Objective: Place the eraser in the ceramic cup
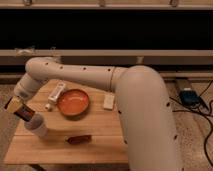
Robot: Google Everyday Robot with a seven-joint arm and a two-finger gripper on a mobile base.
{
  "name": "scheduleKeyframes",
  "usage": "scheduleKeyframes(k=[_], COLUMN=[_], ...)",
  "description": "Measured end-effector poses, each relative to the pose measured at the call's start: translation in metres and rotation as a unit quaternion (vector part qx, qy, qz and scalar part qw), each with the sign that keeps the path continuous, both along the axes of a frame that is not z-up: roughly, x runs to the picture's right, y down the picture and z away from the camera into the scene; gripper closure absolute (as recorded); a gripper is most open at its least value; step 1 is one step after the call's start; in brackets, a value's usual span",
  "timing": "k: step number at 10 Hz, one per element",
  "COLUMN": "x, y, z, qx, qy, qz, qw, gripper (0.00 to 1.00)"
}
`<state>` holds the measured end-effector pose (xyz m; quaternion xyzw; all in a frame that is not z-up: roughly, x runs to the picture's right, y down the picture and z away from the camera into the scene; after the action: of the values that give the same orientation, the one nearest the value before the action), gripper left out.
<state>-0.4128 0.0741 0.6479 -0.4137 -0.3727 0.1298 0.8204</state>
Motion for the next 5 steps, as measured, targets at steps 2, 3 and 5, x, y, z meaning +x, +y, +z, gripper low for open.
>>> scheduleKeyframes(k=[2,3,5], x=[0.003,0.005,0.007], y=[0.011,0.014,0.020], z=[0.007,0.010,0.016], qx=[-0.008,-0.011,-0.016], qy=[-0.001,0.000,-0.001], qz=[0.005,0.010,0.018], qw=[1.0000,0.9999,0.9997], gripper=[0.61,0.52,0.29])
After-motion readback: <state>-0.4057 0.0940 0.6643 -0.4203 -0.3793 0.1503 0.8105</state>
